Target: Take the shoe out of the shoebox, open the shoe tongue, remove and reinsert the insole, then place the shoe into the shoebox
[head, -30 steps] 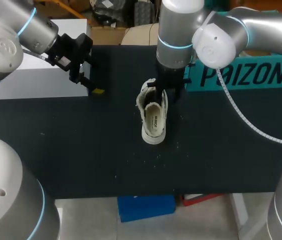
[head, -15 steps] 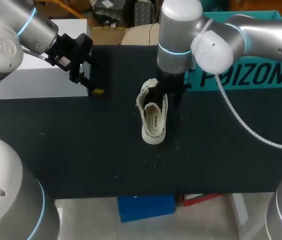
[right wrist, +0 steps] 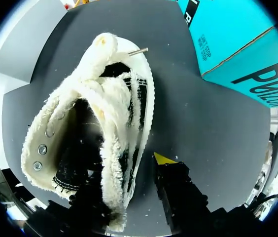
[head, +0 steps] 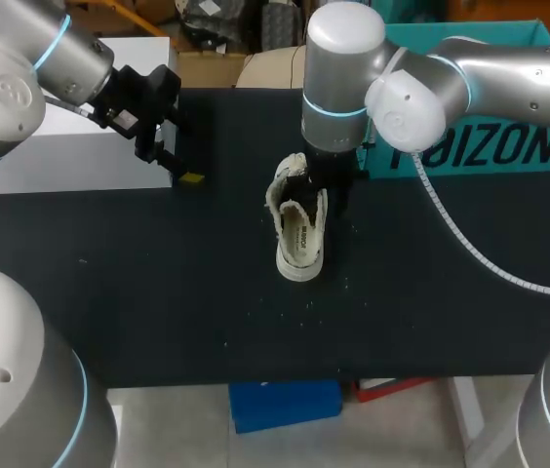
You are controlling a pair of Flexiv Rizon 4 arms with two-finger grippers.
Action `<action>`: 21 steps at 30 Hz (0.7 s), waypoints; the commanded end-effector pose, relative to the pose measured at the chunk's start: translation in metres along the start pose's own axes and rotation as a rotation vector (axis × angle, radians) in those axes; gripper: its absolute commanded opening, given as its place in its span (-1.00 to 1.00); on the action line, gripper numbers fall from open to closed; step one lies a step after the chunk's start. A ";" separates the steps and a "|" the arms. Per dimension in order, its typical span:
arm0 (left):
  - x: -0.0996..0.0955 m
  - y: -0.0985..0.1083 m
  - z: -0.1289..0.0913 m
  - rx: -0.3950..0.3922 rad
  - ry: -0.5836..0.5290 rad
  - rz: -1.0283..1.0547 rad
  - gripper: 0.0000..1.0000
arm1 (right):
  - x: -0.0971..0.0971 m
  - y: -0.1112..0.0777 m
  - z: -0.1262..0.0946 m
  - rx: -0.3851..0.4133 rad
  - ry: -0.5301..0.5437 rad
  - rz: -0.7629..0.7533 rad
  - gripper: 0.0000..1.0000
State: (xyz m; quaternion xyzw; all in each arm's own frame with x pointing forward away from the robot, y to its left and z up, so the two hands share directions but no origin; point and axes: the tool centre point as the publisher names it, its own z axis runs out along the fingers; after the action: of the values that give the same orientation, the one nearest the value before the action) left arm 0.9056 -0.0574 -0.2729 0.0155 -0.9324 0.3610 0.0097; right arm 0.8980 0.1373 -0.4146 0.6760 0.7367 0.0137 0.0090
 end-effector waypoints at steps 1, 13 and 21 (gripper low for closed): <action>0.001 0.000 0.002 -0.002 -0.004 0.000 1.00 | 0.009 -0.001 0.002 0.000 -0.019 0.014 -1.00; 0.001 0.000 0.002 -0.002 -0.004 0.000 1.00 | 0.007 -0.012 -0.044 0.001 -0.034 0.031 -1.00; 0.001 0.000 0.002 -0.002 -0.004 0.000 1.00 | -0.018 -0.013 -0.109 -0.015 -0.013 -0.147 -1.00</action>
State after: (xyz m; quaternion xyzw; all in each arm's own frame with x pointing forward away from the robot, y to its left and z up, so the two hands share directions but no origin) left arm 0.9056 -0.0574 -0.2730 0.0155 -0.9324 0.3609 0.0097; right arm 0.8906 0.1382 -0.3512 0.6389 0.7689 -0.0002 0.0246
